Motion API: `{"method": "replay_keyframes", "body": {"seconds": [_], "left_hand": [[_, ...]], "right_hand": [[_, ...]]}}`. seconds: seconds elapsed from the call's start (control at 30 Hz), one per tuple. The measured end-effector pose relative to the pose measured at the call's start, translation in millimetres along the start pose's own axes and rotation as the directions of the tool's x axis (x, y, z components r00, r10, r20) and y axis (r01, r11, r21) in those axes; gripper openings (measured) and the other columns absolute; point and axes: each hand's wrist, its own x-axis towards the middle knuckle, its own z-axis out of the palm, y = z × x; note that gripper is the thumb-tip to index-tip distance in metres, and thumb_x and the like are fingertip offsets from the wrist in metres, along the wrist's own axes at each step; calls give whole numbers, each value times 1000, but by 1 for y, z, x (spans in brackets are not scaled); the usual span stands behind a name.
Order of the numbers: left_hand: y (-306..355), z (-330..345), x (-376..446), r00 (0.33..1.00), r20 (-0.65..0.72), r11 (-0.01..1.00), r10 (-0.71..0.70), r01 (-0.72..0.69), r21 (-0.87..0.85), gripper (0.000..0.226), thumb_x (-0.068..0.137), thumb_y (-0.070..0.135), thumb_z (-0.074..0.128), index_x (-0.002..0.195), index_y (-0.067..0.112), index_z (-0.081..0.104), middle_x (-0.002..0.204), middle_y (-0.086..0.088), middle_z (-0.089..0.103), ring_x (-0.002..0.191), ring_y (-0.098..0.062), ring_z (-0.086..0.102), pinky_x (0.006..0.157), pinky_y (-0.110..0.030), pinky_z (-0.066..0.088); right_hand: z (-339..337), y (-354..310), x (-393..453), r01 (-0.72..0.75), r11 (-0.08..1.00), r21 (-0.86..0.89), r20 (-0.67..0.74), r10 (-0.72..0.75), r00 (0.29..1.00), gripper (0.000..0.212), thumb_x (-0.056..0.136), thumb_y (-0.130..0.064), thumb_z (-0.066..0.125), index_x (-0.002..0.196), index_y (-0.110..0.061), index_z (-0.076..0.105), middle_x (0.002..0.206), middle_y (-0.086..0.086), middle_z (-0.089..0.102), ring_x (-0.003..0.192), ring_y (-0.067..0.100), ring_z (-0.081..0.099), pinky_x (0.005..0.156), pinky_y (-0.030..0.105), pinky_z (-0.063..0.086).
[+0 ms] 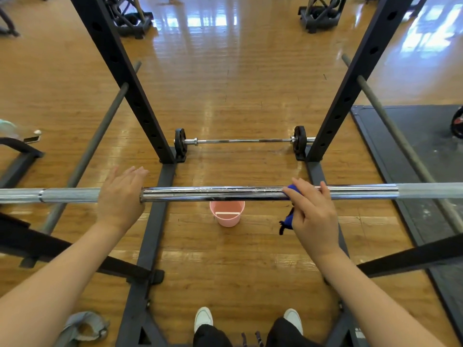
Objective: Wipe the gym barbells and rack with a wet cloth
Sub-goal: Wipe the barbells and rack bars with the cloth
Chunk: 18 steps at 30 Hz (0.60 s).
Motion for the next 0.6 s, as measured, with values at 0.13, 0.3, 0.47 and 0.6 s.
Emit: {"method": "replay_keyframes", "body": {"seconds": [0.13,0.3,0.47,0.6], "left_hand": [[1,-7,-2,999,37,1000,20,-20,-20,74,71,-8,69,138,-3,37,137,-24,48,131,-36,41,116,-31,-4],[-10,-8,3,992,21,991,125,-126,36,76,75,-2,66,141,-1,29,141,-24,42,144,-23,12,117,-39,0],[-13,5,0,997,5,994,80,-80,77,63,79,-4,54,139,-5,35,136,-28,47,128,-44,42,117,-40,9],[-8,-12,9,966,255,995,34,-56,80,81,78,-10,60,148,11,24,138,-16,49,132,-30,43,112,-39,26]], "right_hand": [[-14,26,-6,-3,999,-42,-31,2,1000,32,87,-2,44,104,-2,70,115,16,65,110,30,60,109,50,28],[-15,40,-7,-18,997,-81,-81,12,997,30,86,3,44,100,2,71,111,21,66,106,33,60,114,41,23],[-8,32,-9,-80,995,-62,-130,71,989,28,87,5,45,100,3,70,109,23,66,106,35,61,113,46,27],[-9,27,-10,-126,991,-34,-129,121,984,27,89,1,45,101,4,69,111,22,65,108,35,60,115,44,25]]}}
